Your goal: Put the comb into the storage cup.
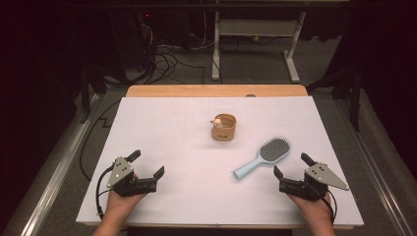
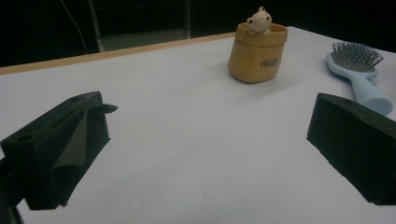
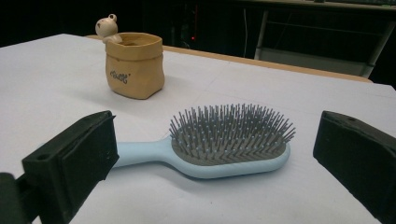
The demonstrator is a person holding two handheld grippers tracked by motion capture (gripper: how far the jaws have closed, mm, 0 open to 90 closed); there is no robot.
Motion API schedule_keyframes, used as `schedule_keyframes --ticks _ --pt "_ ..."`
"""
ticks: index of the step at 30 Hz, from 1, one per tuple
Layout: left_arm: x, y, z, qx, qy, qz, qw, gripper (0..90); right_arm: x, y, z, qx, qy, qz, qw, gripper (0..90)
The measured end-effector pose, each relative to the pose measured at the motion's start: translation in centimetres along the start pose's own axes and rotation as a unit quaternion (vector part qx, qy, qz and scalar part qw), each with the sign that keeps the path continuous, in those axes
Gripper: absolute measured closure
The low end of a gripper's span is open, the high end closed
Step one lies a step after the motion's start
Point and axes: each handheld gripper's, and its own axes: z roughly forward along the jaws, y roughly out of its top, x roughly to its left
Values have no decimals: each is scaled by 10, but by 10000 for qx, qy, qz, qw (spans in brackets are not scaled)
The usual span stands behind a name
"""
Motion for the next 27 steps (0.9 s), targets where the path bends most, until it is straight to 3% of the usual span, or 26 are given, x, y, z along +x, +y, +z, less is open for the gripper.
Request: schedule_keyframes --ticks 14,27 --pt "-1 -1 1 -10 -30 132 9999 1 0 0 -1 10 4 14 10000 4" --pt "-1 -1 0 -41 -90 129 9999 2 -1 -1 0 48 17 35 10000 4"
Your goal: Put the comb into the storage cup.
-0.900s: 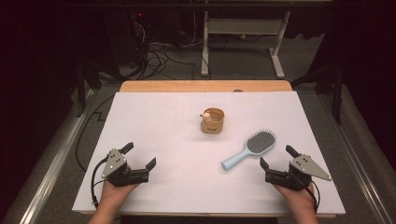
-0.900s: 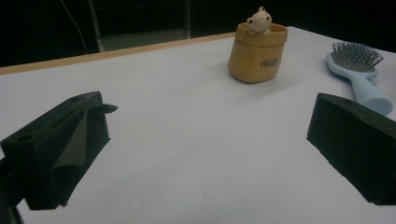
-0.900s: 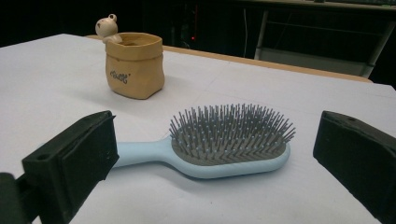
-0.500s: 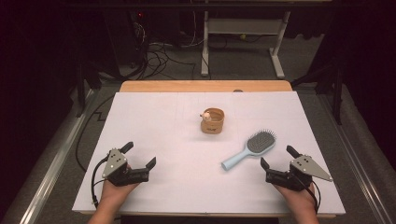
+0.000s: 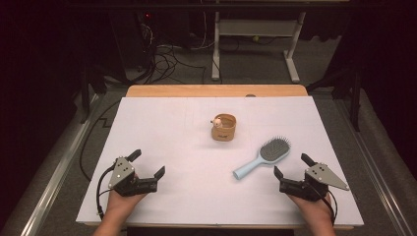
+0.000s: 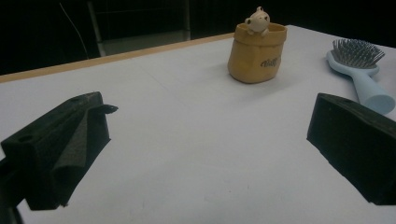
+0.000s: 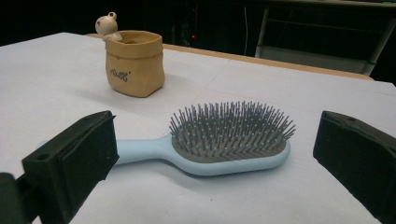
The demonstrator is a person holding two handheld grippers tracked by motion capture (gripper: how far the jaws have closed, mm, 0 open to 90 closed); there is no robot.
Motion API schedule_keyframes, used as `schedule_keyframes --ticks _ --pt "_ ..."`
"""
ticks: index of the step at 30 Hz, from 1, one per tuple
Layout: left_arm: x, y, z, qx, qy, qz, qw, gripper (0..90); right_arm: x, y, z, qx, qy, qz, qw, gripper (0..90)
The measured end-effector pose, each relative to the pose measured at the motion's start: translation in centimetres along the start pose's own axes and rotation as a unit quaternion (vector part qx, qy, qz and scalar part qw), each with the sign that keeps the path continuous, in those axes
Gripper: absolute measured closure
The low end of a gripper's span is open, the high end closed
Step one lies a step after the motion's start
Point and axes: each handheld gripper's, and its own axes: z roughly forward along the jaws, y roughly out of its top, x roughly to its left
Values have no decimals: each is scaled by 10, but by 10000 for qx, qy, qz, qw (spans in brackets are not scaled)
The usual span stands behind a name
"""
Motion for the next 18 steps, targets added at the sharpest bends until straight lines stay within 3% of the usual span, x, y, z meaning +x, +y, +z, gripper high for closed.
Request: schedule_keyframes --ticks 10,18 --pt "0 -2 0 37 -30 37 10000 2 1 0 0 16 28 -37 10000 17" --pt "0 -2 0 44 -44 45 10000 3 1 1 -1 -24 72 -39 10000 135"
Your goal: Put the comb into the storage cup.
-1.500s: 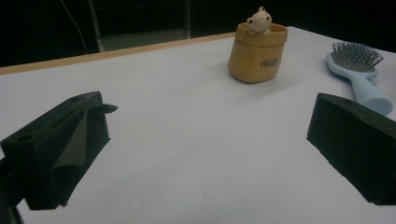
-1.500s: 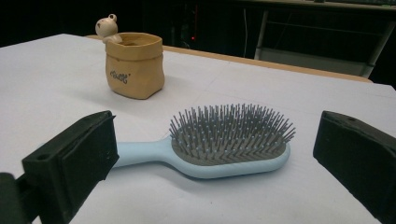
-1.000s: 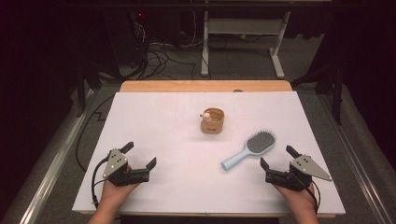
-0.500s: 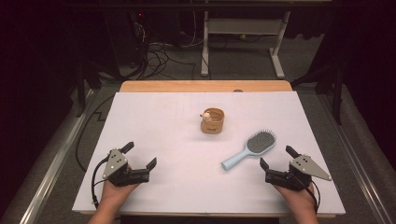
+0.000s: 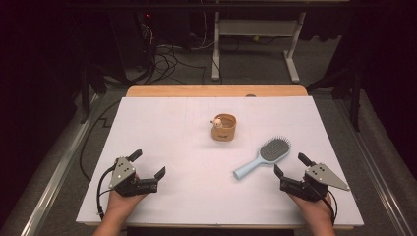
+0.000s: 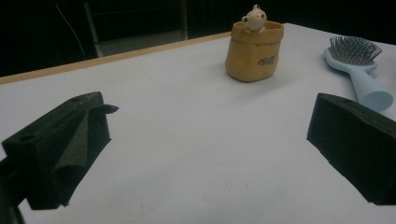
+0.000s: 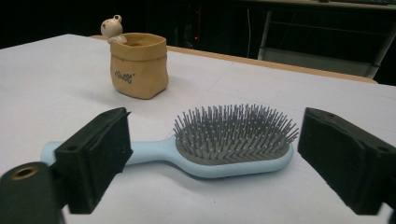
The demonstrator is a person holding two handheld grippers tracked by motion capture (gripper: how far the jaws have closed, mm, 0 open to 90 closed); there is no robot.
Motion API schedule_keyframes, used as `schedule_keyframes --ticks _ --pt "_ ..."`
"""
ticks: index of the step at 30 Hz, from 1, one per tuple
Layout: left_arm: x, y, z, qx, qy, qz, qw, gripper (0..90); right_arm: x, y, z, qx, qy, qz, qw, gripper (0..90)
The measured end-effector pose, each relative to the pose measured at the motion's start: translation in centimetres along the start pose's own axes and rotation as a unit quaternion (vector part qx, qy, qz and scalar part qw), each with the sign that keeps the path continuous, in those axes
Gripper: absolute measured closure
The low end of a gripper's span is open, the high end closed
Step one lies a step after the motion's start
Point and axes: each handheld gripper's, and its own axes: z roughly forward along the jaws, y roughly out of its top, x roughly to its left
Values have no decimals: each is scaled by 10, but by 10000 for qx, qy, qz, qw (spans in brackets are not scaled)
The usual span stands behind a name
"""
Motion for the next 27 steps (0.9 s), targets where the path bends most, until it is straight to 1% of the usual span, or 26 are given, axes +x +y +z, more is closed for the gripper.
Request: schedule_keyframes --ticks 1,7,11,15,18,21,23,27 --pt "0 0 0 -5 -3 -4 10000 3 0 0 0 9 26 21 10000 155" --pt "0 0 0 30 -13 -19 10000 3 1 1 1 57 107 59 9999 207" --pt "0 0 0 24 -20 -28 10000 3 1 1 1 99 103 73 9999 272" --pt "0 0 0 49 -27 -57 10000 3 1 2 0 142 126 71 9998 356" --pt "0 0 0 56 -27 -58 10000 3 3 2 0 194 151 80 9997 451" --pt "1 -1 0 89 -43 -35 9999 3 5 4 0 262 195 95 9994 568" --pt "0 -1 1 87 -48 -59 9999 3 6 5 0 275 280 87 9992 664" --pt "0 -2 1 93 -51 -38 9999 3 10 6 3 320 411 52 9986 798"
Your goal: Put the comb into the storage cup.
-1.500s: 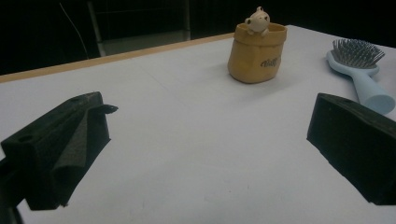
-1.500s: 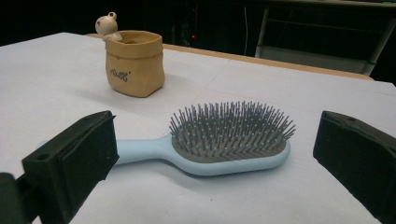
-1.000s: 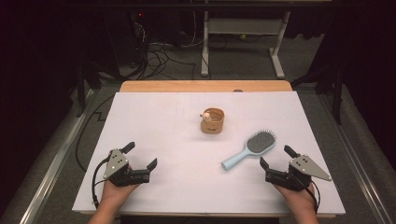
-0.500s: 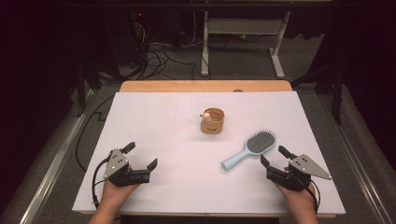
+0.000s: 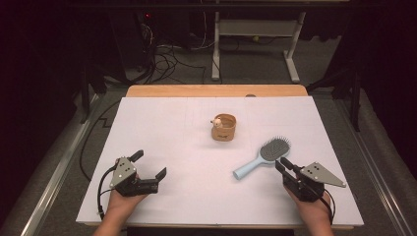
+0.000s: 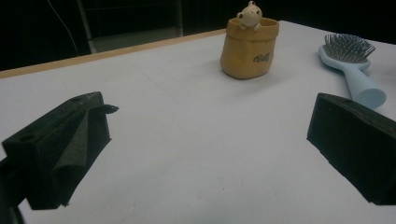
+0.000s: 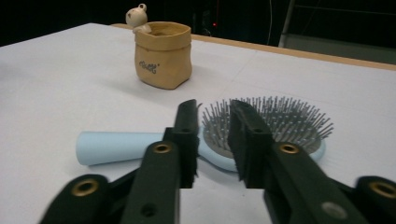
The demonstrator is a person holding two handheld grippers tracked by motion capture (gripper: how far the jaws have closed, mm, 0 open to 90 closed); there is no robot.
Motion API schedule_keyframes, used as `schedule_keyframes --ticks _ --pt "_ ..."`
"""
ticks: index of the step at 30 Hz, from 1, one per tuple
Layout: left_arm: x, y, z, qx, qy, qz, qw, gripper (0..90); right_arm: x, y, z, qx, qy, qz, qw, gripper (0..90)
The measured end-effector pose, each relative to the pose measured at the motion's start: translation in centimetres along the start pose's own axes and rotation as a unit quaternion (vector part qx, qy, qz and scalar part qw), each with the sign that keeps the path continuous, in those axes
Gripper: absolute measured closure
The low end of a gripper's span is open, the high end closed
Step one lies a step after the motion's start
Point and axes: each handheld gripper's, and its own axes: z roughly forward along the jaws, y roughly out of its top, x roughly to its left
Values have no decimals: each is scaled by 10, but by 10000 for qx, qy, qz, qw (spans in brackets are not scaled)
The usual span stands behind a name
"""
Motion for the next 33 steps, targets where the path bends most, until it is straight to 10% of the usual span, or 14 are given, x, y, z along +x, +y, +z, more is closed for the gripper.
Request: schedule_keyframes --ticks 9,24,33 --pt "0 -1 0 21 -4 -17 10000 3 19 7 23 226 330 -159 9991 900" --pt "0 -1 -1 -22 -84 -35 10000 3 83 25 92 963 818 -805 9887 900" --pt "0 -1 -1 -31 -92 -52 9999 3 90 21 103 1291 776 -861 9848 900"
